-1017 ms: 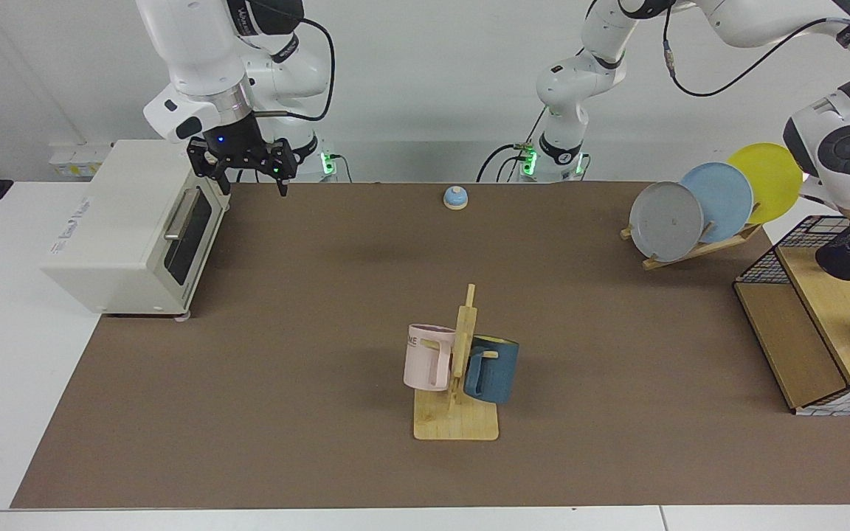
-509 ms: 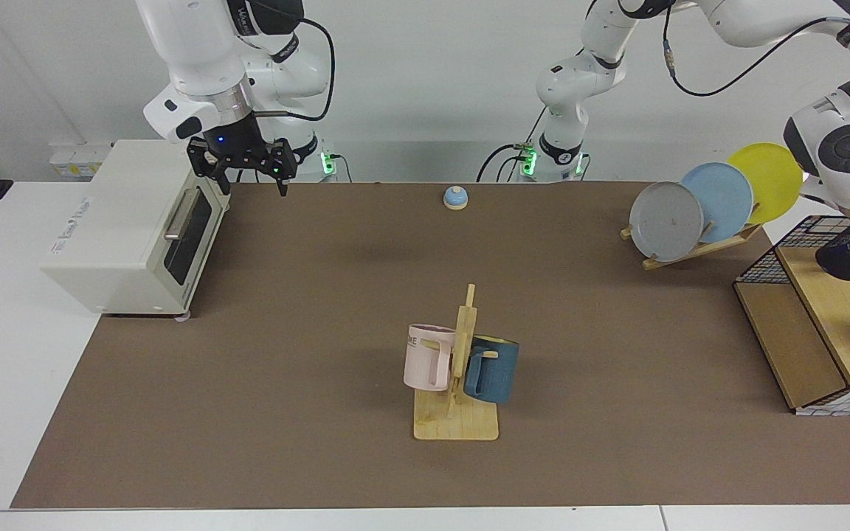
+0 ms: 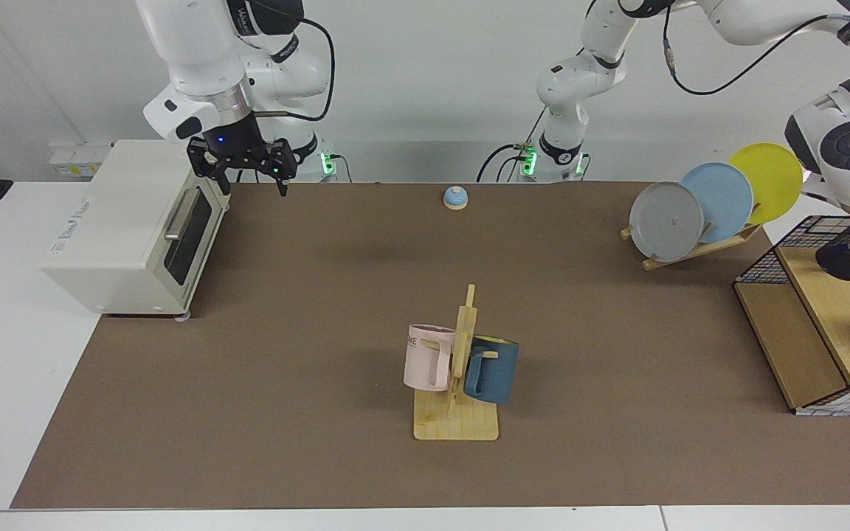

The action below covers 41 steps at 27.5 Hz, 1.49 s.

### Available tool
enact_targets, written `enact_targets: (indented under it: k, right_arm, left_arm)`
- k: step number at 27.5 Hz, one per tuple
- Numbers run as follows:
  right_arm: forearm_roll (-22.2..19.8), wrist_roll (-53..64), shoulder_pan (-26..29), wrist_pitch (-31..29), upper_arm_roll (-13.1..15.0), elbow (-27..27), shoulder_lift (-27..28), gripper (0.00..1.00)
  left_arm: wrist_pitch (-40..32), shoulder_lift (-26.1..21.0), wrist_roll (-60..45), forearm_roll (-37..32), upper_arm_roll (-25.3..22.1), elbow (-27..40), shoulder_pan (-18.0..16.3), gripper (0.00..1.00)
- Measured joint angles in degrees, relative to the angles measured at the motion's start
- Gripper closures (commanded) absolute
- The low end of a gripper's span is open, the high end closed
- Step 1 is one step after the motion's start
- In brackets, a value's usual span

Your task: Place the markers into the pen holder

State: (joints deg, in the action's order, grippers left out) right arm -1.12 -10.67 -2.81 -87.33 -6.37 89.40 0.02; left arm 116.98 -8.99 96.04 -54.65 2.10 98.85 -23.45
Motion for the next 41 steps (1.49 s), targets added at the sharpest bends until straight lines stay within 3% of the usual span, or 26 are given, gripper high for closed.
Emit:
enact_targets:
  k: [14, 23, 26, 30, 36, 41]
  right_arm:
    - [0.0, 0.0, 0.0, 0.0, 0.0, 0.0, 0.0, 0.0]
    - [0.0, 0.0, 0.0, 0.0, 0.0, 0.0, 0.0, 0.0]
    - [0.0, 0.0, 0.0, 0.0, 0.0, 0.0, 0.0, 0.0]
    - [0.0, 0.0, 0.0, 0.0, 0.0, 0.0, 0.0, 0.0]
    - [0.0, 0.0, 0.0, 0.0, 0.0, 0.0, 0.0, 0.0]
    - [0.0, 0.0, 0.0, 0.0, 0.0, 0.0, 0.0, 0.0]
  left_arm:
    - [-0.8, 5.0, 0.1, 4.7, -2.7, -0.2, 3.5, 0.52]
    - [-1.5, 7.7, 0.1, 12.8, -5.4, -1.8, 8.1, 0.47]
    - [-3.0, 8.5, -0.2, 16.8, -5.4, -3.0, 9.3, 0.31]
    - [-7.0, 9.5, -3.2, 20.5, -5.5, -4.7, 11.6, 0.28]
    - [-12.9, 10.5, -10.9, 26.9, -5.4, -5.7, 14.3, 0.11]
    - [-15.9, 10.7, -17.9, 33.2, -5.6, -6.3, 15.3, 0.1]
